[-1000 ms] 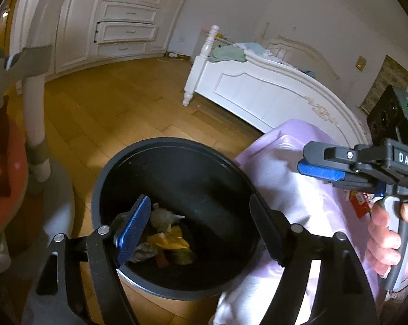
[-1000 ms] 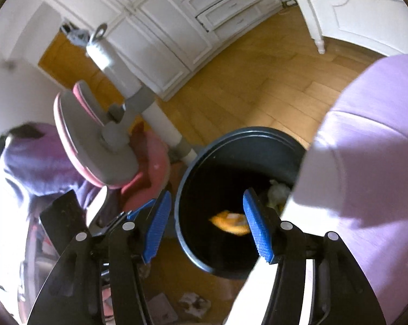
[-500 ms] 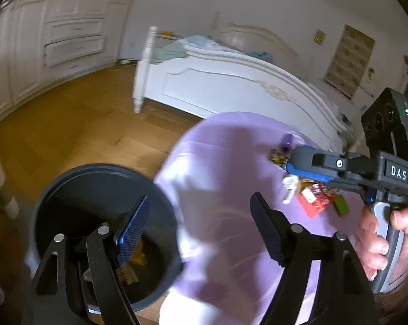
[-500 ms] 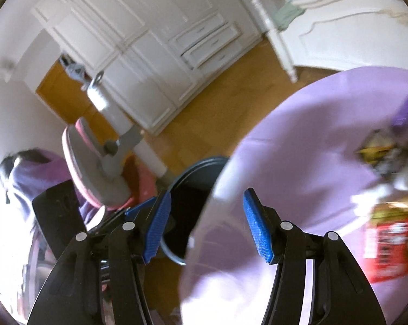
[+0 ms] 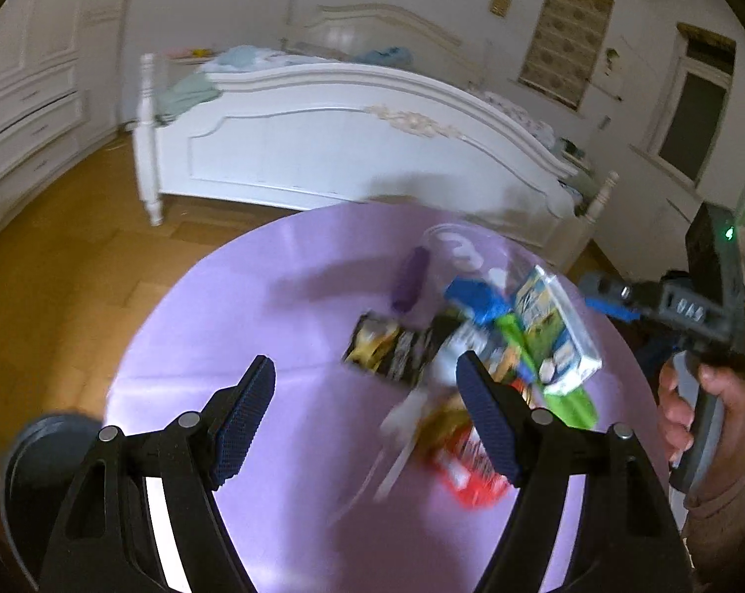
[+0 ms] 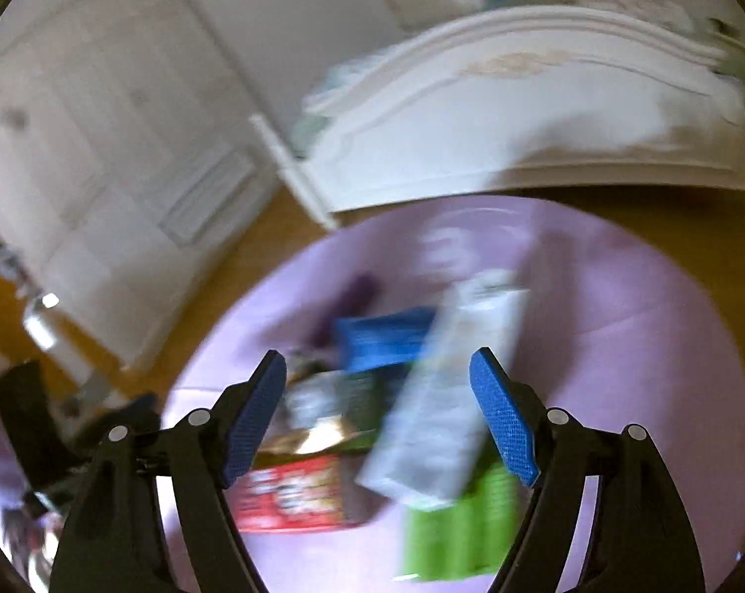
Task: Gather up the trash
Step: 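Grasp the purple bottle with the left tool while the right tool grasps the white drink carton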
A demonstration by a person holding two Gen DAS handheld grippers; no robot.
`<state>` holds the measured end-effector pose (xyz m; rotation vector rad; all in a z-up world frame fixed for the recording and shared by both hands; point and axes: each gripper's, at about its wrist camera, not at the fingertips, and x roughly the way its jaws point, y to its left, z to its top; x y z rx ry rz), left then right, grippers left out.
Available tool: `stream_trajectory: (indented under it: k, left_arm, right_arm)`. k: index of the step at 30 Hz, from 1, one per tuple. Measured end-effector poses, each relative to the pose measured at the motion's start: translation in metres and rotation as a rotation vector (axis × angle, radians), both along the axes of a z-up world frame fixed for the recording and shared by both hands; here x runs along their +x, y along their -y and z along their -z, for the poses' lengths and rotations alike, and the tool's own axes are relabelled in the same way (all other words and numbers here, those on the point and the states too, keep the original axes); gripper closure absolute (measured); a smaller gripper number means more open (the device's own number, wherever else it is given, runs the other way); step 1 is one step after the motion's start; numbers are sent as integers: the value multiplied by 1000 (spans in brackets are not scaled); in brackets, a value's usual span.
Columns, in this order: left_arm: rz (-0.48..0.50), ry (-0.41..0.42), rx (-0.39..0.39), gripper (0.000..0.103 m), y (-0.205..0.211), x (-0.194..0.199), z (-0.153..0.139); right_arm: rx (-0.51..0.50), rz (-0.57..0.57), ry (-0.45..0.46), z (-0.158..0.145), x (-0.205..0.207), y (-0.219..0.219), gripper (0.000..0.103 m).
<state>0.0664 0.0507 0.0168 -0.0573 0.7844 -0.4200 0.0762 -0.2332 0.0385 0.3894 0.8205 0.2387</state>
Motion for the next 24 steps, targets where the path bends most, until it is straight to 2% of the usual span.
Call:
stream_trajectory:
  k: [3,9,13,15,16,17,18,21,22,24]
  left_arm:
    - [56,-10,46,27,30,29,4]
    - [126,-61,145,28,73,84,25]
    - [157,-106,204,39,89,114,43]
    - [158,-132,219,46,95,123,50]
    - [152,-158,224,52,96,128,55]
    - [148,-177,223,55,97,133,58]
    - [142,-189,219,56,98,135,61]
    - [131,-156,251,64,101,133,62]
    - [125,-143,273,79,102,131,62]
    - [118,-136,269,79,101,129,62]
  right_arm:
    - [3,2,-57,17,10,10,27]
    - [-20,-67,-85,27,24,3,27]
    - [-21,-84,-111,33,35,-2,27]
    - [-52,-90,-108,35,37,-3,27]
    - [-63,-96,-100,33,37,-2,29]
    - [-62,-106,-86,33,35,-1,39]
    - [-59,-112,-82,34,35,0,42]
    - [-84,-111,-53,33,27,6,50]
    - [-80,-111,-49,33,25,8,52]
    - [-66,-106,-42,32,21,12,55]
